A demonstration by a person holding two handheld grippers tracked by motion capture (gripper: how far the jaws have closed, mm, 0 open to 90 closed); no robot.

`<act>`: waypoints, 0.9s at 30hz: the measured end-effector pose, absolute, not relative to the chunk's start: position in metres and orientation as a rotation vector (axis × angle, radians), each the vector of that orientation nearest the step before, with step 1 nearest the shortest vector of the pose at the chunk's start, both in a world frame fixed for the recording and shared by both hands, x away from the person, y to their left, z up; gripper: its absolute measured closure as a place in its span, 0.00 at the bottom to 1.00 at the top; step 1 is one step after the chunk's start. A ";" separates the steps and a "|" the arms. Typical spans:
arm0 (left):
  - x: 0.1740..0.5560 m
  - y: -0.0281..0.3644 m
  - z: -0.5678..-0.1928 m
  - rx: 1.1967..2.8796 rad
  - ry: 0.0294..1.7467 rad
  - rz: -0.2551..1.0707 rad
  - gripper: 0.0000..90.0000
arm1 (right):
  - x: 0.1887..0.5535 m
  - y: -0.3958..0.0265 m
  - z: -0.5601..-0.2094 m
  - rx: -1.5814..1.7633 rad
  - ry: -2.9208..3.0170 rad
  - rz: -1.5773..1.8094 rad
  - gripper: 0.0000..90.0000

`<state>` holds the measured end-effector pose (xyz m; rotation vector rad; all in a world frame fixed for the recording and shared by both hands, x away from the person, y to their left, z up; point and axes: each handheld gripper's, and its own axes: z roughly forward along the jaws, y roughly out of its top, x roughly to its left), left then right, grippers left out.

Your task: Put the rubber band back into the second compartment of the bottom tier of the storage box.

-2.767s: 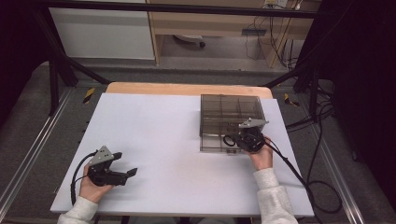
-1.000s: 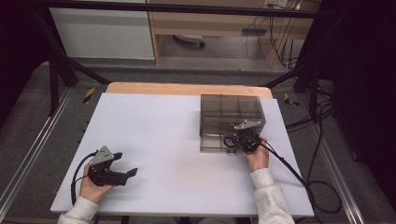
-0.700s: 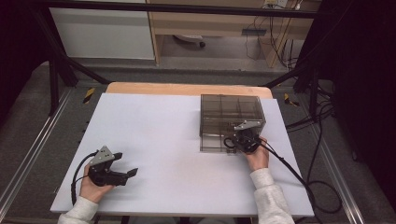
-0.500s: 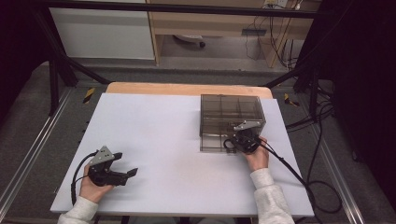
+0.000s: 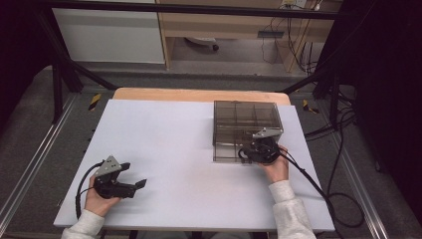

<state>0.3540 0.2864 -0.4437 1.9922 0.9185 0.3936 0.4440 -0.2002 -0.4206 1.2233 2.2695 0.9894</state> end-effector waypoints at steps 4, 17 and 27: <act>0.354 0.286 -0.444 1.993 0.918 0.393 0.08 | 0.440 -0.200 -0.417 1.234 2.270 1.019 0.51; 0.354 0.286 -0.444 1.990 0.920 0.393 0.08 | 0.428 -0.200 -0.413 1.193 2.273 1.056 0.15; 0.354 0.287 -0.443 1.987 0.920 0.396 0.08 | 0.419 -0.202 -0.410 1.179 2.258 1.051 0.04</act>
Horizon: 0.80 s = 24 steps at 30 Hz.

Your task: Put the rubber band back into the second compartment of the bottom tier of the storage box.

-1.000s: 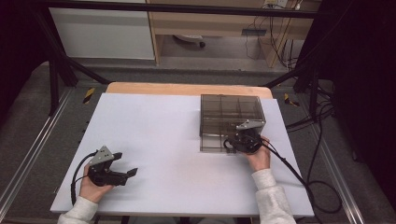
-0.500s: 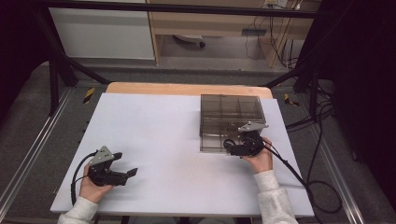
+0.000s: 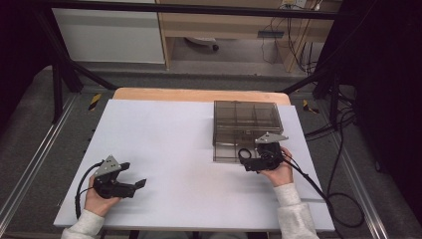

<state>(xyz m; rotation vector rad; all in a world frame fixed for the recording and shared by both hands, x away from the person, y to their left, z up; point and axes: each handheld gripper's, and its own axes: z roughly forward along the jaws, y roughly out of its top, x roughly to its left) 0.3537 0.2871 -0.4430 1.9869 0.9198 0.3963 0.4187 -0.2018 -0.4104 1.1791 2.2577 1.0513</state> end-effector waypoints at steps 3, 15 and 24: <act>0.354 0.287 -0.443 1.987 0.921 0.394 0.08 | 0.416 -0.203 -0.409 1.180 2.258 1.043 0.03; 0.354 0.287 -0.444 1.987 0.923 0.388 0.08 | 0.405 -0.210 -0.413 1.192 2.270 1.080 0.02; 0.354 0.287 -0.444 1.989 0.921 0.387 0.08 | 0.396 -0.224 -0.419 1.219 2.257 1.095 0.03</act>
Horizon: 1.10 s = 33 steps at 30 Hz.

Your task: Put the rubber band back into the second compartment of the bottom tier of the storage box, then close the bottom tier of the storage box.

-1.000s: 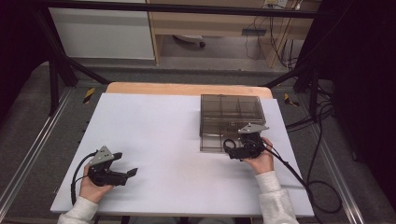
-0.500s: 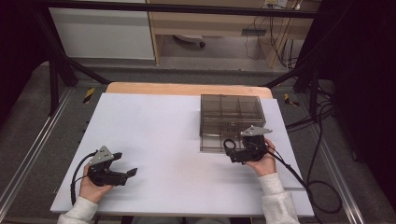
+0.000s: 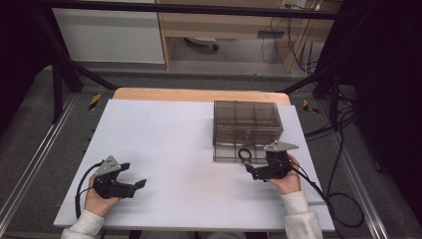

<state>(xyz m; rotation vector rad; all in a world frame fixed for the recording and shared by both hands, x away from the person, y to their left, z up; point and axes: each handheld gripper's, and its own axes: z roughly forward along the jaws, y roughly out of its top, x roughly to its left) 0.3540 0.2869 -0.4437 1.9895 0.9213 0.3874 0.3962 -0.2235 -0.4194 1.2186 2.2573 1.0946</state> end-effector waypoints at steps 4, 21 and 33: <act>0.354 0.287 -0.444 1.992 0.920 0.385 0.08 | 0.394 -0.229 -0.421 1.221 2.249 1.111 0.03; 0.354 0.286 -0.444 1.992 0.920 0.383 0.08 | 0.391 -0.233 -0.422 1.217 2.254 1.117 0.07; 0.354 0.287 -0.443 1.990 0.919 0.384 0.08 | 0.390 -0.233 -0.423 1.206 2.269 1.124 0.17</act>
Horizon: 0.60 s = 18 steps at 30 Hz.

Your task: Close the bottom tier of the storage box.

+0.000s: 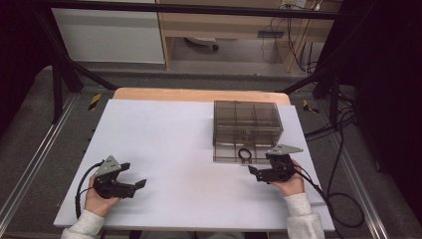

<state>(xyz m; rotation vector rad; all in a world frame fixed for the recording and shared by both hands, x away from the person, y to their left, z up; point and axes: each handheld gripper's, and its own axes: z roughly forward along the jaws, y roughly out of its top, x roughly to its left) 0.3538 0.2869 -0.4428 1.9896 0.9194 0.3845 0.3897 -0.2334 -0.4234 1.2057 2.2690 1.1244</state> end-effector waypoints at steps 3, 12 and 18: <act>0.354 0.288 -0.443 1.986 0.925 0.385 0.08 | 0.390 -0.233 -0.425 1.200 2.272 1.130 0.20; 0.354 0.287 -0.443 1.990 0.925 0.383 0.08 | 0.389 -0.235 -0.423 1.204 2.282 1.144 0.36; 0.355 0.287 -0.443 1.991 0.924 0.383 0.08 | 0.389 -0.234 -0.424 1.189 2.296 1.137 0.49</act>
